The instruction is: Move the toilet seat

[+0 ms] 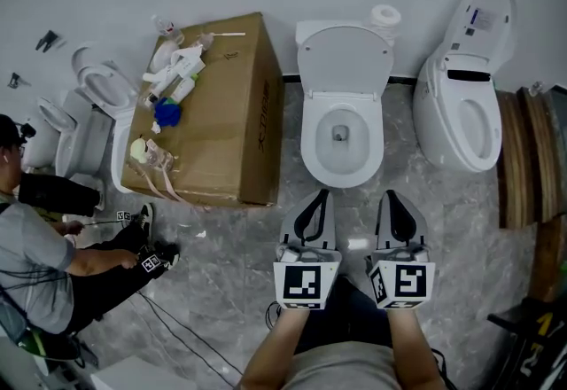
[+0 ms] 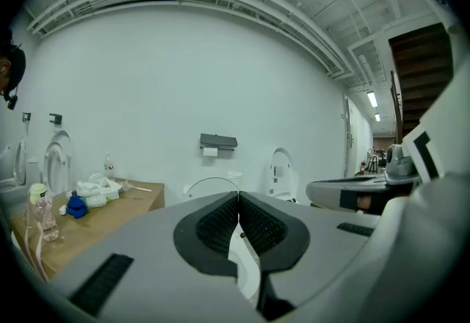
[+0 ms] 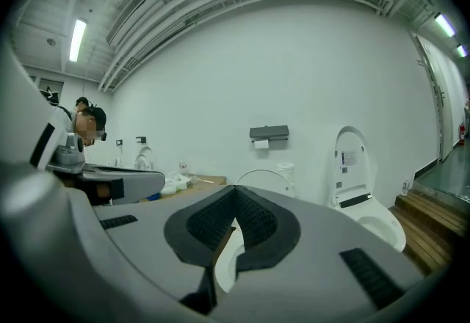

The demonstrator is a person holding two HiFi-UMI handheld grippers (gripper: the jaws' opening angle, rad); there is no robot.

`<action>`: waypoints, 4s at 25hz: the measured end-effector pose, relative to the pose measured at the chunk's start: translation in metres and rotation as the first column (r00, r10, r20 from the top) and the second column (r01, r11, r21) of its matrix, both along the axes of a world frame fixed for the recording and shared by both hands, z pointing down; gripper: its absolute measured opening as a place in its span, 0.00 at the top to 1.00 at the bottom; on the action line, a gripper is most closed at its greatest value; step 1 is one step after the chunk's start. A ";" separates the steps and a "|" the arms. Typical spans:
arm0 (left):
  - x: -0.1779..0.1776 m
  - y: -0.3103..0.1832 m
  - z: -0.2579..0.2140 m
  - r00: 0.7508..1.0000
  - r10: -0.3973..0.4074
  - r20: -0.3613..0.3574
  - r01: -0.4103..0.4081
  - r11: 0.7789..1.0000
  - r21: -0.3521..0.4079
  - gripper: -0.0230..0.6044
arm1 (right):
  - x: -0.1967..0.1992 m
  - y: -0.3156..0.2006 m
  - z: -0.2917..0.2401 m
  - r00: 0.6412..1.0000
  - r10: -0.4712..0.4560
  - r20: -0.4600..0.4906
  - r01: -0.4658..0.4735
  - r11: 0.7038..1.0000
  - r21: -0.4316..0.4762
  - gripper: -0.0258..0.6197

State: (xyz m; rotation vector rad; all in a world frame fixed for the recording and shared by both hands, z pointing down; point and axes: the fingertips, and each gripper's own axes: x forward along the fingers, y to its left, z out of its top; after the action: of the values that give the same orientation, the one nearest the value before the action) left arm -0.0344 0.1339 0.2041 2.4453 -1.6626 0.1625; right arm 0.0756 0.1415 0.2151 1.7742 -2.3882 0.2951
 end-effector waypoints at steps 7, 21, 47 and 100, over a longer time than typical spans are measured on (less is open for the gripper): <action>-0.006 -0.031 0.007 1.000 0.025 -0.014 -0.025 1.000 -0.005 0.94 | -0.014 -0.031 0.012 1.000 0.016 -0.004 -0.016 1.000 -0.017 0.94; -0.022 -0.069 0.037 0.996 0.091 0.019 -0.090 0.994 -0.067 0.94 | -0.022 -0.066 0.033 0.998 0.064 -0.016 -0.065 0.996 -0.055 0.94; -0.019 -0.151 0.106 0.998 0.021 0.060 -0.010 0.985 -0.174 0.94 | 0.003 -0.154 0.094 0.999 0.032 -0.004 -0.032 0.985 -0.169 0.94; 0.007 -0.222 0.310 0.999 0.020 0.036 0.004 0.823 -0.569 0.94 | 0.039 -0.226 0.294 0.998 0.055 0.020 -0.038 0.878 -0.477 0.94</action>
State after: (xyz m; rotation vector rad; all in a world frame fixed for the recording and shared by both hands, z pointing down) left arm -0.0271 -0.0880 0.5137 1.9967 -1.3556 0.6191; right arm 0.1145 -0.0845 0.5096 1.5963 -2.0493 0.8452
